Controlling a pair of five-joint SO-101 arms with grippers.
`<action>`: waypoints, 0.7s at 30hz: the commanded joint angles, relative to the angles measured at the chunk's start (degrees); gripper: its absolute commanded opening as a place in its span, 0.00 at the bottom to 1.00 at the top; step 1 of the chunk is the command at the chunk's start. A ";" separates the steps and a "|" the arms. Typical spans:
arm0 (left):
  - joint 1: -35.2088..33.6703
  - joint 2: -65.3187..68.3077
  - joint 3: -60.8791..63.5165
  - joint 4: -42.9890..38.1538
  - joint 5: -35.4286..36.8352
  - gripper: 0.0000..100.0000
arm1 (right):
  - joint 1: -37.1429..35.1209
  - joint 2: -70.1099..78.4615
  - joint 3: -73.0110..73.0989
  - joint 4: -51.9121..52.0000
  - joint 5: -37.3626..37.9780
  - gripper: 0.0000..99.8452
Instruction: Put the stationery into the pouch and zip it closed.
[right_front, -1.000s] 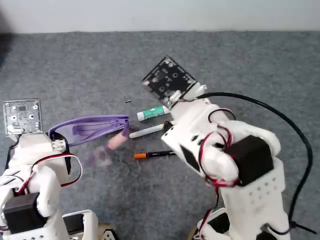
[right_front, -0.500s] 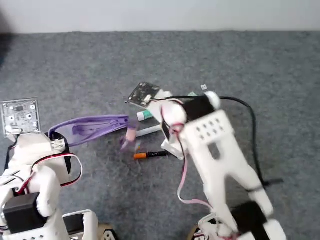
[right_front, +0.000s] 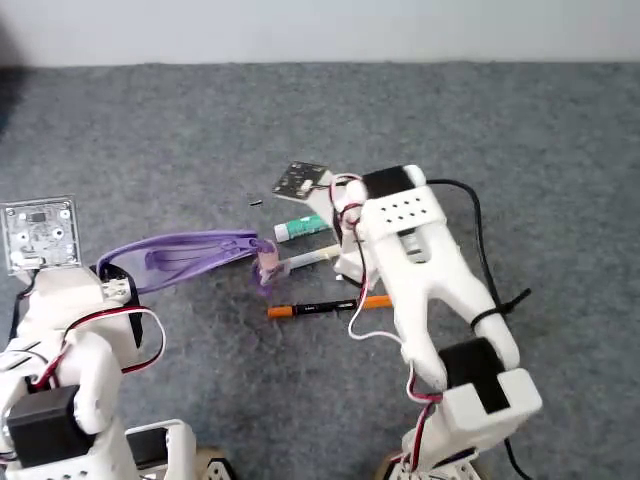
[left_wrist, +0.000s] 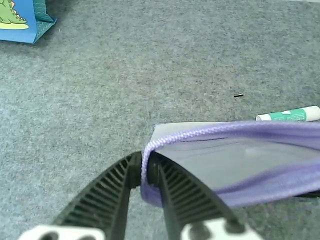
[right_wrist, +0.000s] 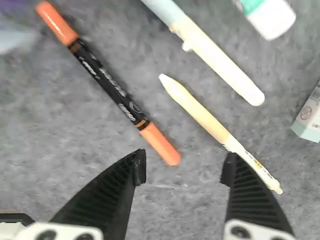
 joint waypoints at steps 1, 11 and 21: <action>-0.35 0.70 1.98 -0.35 0.53 0.01 | 1.98 1.10 0.00 -0.92 3.69 0.27; -0.35 0.70 1.98 -0.26 0.53 0.01 | 2.24 12.09 -6.33 -3.91 7.65 0.27; -0.35 0.70 1.98 -0.18 0.53 0.01 | 2.59 26.68 -19.16 -3.56 7.65 0.13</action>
